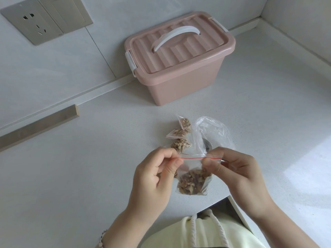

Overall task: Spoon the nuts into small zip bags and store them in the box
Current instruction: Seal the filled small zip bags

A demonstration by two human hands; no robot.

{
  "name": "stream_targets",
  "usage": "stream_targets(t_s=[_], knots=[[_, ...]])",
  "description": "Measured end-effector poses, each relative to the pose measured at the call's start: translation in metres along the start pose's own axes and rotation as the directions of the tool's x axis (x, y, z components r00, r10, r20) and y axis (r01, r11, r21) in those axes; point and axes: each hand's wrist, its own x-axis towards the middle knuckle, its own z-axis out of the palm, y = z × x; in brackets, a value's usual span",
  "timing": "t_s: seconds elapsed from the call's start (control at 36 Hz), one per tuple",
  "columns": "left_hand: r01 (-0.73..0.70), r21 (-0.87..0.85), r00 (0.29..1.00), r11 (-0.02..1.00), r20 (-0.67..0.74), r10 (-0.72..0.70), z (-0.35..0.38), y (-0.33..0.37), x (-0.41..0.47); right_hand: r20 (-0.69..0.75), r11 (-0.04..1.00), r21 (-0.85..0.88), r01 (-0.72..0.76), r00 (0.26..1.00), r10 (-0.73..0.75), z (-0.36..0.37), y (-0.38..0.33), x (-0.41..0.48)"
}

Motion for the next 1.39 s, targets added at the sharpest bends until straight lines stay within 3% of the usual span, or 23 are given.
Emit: stream_targets(t_s=[0.19,0.31,0.47,0.72,0.89,1.03,1.17,1.25,1.39], knots=[[0.089,-0.160,0.995,0.983,0.068,-0.078,-0.004,-0.004,0.000,0.020,0.999,-0.045,0.015,1.000,-0.014,-0.002,0.000,-0.001],[0.020,-0.085,0.999,0.996,0.048,-0.016,-0.003,-0.007,0.000,0.028,0.999,-0.048,0.010,1.000,-0.009,0.001,0.002,-0.001],[0.074,-0.119,0.995,0.990,0.068,-0.067,-0.002,-0.007,0.001,0.018,0.998,-0.058,0.009,1.000,-0.008,0.001,0.002,0.000],[0.033,0.010,0.993,0.999,0.112,-0.034,0.000,-0.011,0.003,0.030,0.993,-0.111,0.036,0.999,-0.033,0.001,0.004,0.000],[0.052,-0.030,0.988,0.998,0.148,-0.047,0.000,-0.013,0.003,0.068,0.985,-0.155,0.081,0.995,-0.071,0.000,0.005,0.000],[-0.031,0.087,0.984,0.996,0.178,0.015,0.000,-0.016,0.004,0.114,0.968,-0.208,0.138,0.987,-0.116,0.001,0.008,0.001],[-0.035,0.146,0.986,0.989,0.167,0.010,0.000,-0.018,0.002,0.174,0.860,-0.385,0.334,0.942,-0.288,-0.001,0.012,0.004],[-0.041,0.186,0.979,0.982,0.205,0.003,-0.003,-0.020,0.002,0.242,0.794,-0.472,0.384,0.922,-0.303,-0.005,0.015,0.008],[-0.252,0.359,0.950,0.898,0.270,0.159,-0.009,-0.021,0.007,0.293,0.645,-0.603,0.469,0.882,-0.368,-0.007,0.020,0.015]])
